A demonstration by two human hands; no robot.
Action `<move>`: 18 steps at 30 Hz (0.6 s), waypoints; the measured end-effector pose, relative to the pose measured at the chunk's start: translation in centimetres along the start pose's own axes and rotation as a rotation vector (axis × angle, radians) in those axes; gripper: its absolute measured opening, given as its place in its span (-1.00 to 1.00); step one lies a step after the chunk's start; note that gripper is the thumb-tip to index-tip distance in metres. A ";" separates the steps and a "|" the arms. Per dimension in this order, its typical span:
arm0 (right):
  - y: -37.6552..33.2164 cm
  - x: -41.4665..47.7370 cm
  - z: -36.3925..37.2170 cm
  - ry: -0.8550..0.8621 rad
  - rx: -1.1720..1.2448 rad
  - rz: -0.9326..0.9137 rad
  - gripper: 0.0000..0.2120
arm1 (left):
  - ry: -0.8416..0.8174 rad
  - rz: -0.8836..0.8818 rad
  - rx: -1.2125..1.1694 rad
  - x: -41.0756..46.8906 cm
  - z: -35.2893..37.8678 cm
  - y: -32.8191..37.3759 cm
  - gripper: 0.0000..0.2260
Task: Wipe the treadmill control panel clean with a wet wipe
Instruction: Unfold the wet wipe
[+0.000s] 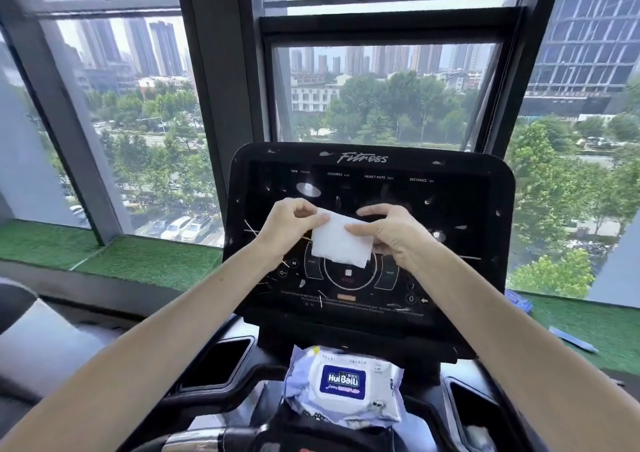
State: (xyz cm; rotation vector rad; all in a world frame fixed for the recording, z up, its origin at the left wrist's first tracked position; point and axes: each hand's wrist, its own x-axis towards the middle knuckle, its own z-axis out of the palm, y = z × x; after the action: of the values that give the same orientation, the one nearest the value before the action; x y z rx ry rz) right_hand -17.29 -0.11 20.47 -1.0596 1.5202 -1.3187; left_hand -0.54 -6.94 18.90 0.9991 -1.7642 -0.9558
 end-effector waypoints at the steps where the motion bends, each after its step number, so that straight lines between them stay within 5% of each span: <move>1: -0.1 0.3 0.2 -0.027 -0.025 0.008 -0.61 | 0.033 -0.008 -0.004 -0.3 -0.1 -0.2 -0.91; 13: -0.5 2.9 5.2 -0.019 -0.312 -0.143 -0.80 | 0.093 -0.096 -0.077 -0.3 -4.7 -1.0 -0.83; 18: -0.6 3.9 8.0 0.008 -0.320 -0.134 -0.77 | 0.071 0.060 0.127 0.8 -6.1 -2.1 -0.76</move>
State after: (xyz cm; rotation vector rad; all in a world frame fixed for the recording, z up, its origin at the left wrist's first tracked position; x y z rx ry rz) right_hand -10.77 -6.14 20.07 -1.3789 1.7301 -1.1929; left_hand 5.38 -9.68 19.23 1.0415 -1.8030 -0.7699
